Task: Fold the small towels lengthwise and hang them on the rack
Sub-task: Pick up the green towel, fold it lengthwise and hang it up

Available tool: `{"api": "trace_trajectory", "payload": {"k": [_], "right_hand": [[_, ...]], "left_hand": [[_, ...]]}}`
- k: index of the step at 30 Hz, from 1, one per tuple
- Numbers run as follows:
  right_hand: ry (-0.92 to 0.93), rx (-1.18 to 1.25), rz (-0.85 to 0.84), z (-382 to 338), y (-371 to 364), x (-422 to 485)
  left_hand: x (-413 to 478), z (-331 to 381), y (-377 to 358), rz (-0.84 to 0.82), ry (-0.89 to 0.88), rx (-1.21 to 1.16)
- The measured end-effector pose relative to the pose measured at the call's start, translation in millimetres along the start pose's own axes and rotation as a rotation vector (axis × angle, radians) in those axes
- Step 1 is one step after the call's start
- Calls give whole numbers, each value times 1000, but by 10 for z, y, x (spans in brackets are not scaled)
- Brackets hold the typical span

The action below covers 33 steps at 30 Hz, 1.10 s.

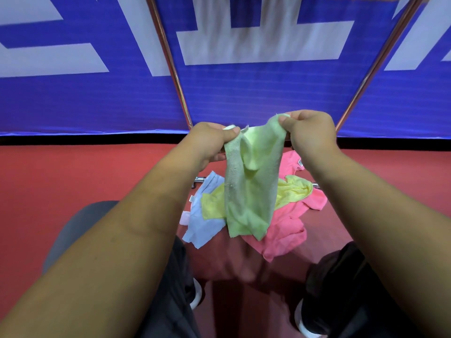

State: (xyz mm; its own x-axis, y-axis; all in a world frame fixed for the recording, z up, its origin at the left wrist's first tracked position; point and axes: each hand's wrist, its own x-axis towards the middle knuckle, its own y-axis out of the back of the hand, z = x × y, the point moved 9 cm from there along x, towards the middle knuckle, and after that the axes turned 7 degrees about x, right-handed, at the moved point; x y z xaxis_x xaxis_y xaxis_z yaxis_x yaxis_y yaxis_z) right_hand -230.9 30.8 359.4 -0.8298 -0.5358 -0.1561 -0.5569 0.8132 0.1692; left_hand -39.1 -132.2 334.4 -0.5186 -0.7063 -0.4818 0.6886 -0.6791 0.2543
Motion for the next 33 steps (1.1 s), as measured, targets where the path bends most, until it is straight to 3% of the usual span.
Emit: {"api": "trace_trajectory", "payload": {"k": [5, 16, 27, 33], "right_hand": [[55, -68, -64, -58, -138, -23], [158, -210, -191, -78, -438, -145], [154, -252, -213, -37, -547, -230], [211, -277, -264, -94, -579, -299]], "left_hand": [[-3, 3, -108, -54, 28, -73], [-28, 25, -259, -18, -77, 49], [-57, 101, -302, 12, -222, 166], [-108, 72, -279, 7, -164, 12]]}}
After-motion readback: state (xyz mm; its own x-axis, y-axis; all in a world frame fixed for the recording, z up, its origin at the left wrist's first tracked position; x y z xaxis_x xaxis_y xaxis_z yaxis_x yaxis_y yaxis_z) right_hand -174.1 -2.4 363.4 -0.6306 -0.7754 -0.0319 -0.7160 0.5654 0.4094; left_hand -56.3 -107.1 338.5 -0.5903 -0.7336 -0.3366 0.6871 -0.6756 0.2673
